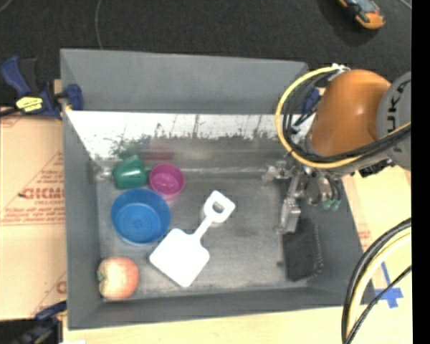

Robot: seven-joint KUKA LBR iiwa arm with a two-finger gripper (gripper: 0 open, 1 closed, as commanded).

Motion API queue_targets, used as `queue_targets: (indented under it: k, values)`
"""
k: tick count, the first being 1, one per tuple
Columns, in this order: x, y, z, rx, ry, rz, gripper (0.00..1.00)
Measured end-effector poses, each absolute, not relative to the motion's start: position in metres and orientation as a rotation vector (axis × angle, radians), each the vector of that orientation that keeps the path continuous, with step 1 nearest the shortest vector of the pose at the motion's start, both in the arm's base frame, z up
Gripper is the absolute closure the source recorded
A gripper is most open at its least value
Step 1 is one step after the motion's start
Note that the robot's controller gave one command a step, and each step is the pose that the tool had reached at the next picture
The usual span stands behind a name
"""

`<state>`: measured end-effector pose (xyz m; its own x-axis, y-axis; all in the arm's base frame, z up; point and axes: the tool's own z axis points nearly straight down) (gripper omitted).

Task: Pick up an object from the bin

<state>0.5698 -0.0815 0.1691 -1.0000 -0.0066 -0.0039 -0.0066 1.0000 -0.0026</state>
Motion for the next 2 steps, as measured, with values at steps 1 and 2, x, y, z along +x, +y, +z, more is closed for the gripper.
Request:
queue_targets:
  k: [1, 2]
  values:
    - [0.57, -0.081, 0.169, -0.011, 3.138, -0.004, 0.0]
    - [0.575, -0.004, 0.092, 0.072, 3.137, 0.001, 0.0]
